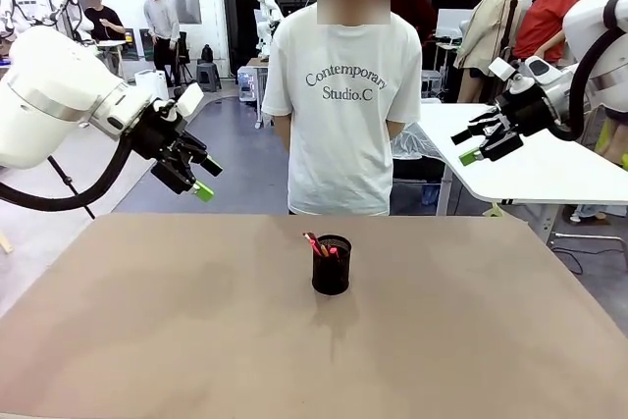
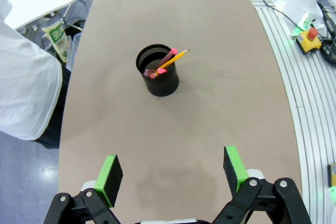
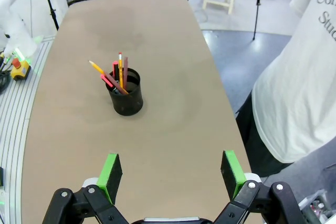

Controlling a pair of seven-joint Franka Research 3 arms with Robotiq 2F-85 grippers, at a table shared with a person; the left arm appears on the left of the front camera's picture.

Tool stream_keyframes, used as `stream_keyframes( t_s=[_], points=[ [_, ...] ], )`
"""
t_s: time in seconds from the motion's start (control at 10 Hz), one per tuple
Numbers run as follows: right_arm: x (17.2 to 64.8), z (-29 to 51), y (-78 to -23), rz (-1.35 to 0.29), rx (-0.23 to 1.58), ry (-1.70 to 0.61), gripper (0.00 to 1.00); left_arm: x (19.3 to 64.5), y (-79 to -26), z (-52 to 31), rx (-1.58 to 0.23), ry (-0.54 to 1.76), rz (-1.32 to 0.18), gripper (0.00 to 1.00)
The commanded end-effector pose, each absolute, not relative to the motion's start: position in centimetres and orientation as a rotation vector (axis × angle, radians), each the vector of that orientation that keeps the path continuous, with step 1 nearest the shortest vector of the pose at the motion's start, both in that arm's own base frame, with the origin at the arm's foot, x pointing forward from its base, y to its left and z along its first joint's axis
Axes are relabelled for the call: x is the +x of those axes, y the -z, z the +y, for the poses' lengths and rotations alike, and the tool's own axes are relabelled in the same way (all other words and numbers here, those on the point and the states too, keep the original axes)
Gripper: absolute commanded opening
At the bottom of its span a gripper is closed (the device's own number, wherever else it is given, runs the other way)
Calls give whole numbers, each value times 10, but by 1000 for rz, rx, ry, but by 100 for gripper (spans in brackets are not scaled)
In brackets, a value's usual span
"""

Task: Place the pens into the pen holder.
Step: Pick up a writing instrument from the table and place it into the Pen holder.

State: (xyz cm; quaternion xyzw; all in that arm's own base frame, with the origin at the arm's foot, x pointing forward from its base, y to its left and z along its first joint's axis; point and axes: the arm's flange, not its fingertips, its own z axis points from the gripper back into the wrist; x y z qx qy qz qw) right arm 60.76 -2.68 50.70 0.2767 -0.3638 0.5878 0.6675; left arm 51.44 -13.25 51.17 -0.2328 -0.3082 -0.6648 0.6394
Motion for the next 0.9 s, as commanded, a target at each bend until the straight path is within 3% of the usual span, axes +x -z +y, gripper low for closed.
stream_keyframes(
  t_s=[0.0, 0.8],
  points=[
    [607, -25, -508, -820, 626, -1325, 100, 513, -513, -130, -537, 1518, -702, 100],
    [607, -25, -508, -820, 626, -1325, 100, 513, -513, -130, -537, 1518, -702, 100]
  ],
)
